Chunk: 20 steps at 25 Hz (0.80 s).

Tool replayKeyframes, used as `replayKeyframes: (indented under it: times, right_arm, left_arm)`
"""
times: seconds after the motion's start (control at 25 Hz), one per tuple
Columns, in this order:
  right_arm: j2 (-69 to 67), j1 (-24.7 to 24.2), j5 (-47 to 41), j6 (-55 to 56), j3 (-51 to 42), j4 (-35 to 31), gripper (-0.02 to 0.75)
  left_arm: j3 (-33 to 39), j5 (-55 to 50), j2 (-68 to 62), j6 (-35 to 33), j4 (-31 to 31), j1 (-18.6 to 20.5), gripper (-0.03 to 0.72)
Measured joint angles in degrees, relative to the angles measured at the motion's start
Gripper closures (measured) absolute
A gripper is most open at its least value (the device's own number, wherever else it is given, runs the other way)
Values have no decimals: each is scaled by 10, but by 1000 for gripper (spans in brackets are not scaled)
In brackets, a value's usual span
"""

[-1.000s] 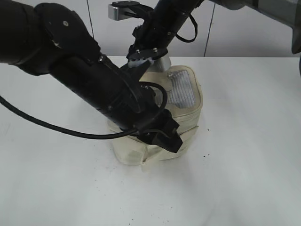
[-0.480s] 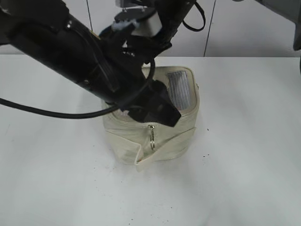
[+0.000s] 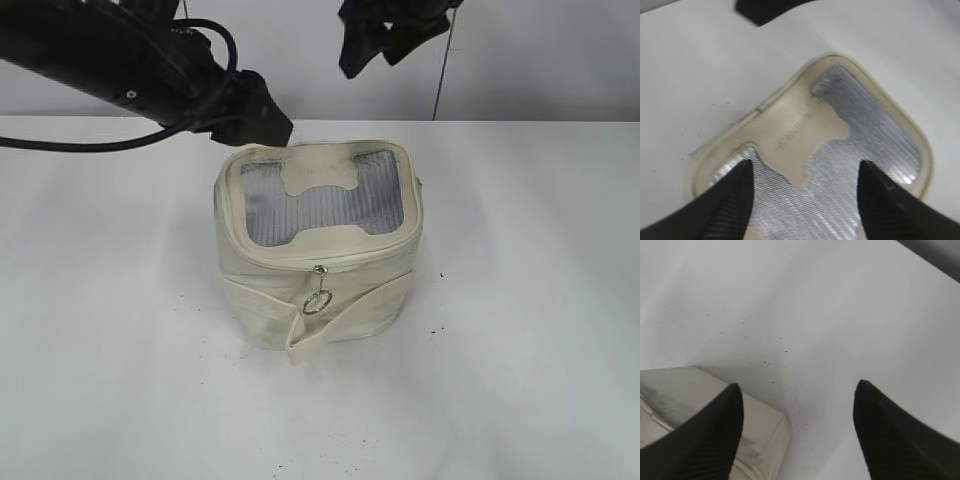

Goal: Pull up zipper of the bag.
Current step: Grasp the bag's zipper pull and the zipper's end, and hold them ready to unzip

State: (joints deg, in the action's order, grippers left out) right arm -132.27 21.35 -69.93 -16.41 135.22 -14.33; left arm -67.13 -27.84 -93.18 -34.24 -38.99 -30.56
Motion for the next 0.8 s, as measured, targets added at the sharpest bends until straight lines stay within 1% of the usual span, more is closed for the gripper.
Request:
replayKeyframes:
  times: [0.12, 0.2, 0.32, 0.56, 0.72, 0.8]
  right_arm:
    - [11, -25, 0, 16, 0, 1, 225]
    - [18, -40, 0, 26, -2, 1, 225]
    - [43, -60, 1, 31, -31, 1, 225]
    - [111, -91, 1, 29, -146, 1, 225]
    - [162, -107, 1, 13, -245, 0, 225]
    - [185, -113, 1, 0, -297, -3, 225]
  left_arm:
    - [-32, 2, -33, 0, 0, 20, 193]
    - [-64, -8, -56, 0, 0, 26, 193]
    - [-124, -38, -100, 0, 1, 27, 193]
    - [-255, -117, -193, -1, 1, 27, 193]
    - [-319, -167, -241, -3, 0, 27, 193]
    - [-340, -188, -261, -12, -7, 27, 193]
